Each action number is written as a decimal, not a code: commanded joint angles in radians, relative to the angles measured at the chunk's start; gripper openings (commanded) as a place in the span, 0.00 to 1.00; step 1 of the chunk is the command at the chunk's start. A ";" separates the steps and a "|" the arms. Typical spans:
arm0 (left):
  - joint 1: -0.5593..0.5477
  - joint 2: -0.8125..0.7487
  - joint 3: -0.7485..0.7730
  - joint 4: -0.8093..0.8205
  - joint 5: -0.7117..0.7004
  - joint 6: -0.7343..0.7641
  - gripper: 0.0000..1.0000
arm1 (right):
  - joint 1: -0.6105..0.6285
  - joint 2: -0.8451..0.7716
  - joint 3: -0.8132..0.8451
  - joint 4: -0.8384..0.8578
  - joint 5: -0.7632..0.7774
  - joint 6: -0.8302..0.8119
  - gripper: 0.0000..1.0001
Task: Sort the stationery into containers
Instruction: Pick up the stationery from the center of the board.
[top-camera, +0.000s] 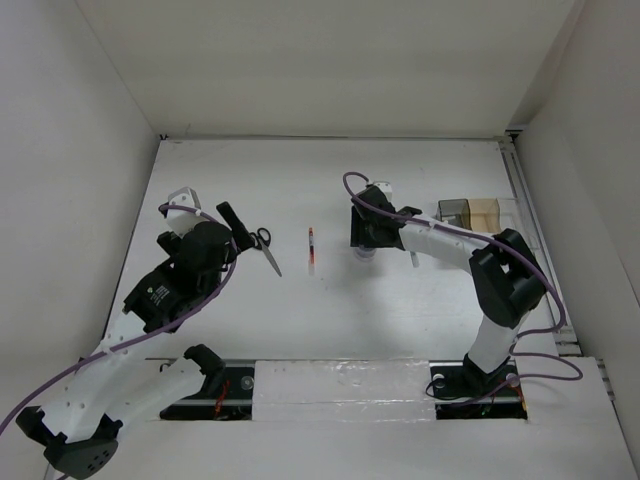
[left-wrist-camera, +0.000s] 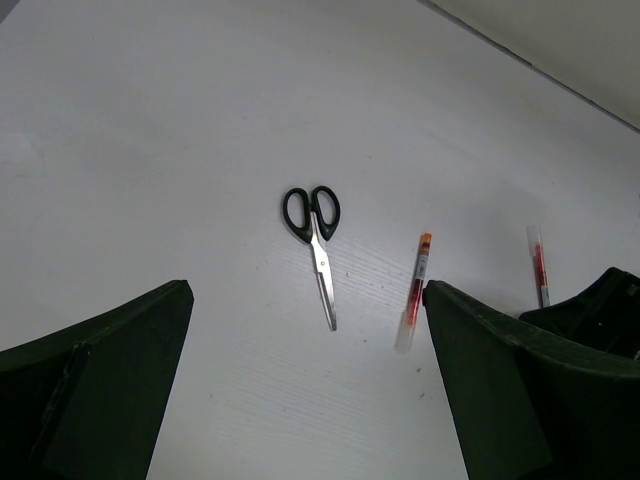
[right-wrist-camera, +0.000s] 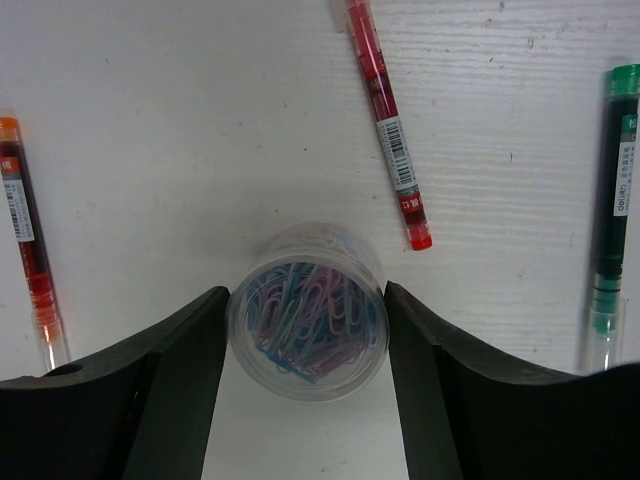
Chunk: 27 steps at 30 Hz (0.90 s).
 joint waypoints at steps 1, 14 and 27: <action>0.003 -0.011 -0.006 0.026 -0.002 0.012 1.00 | -0.008 -0.001 -0.001 0.046 0.012 -0.002 0.51; 0.003 -0.020 -0.006 0.026 -0.002 0.012 1.00 | 0.002 -0.054 -0.021 0.046 -0.016 -0.002 0.00; 0.003 -0.030 -0.006 0.026 -0.002 0.012 1.00 | -0.182 -0.235 0.125 -0.101 0.010 -0.059 0.00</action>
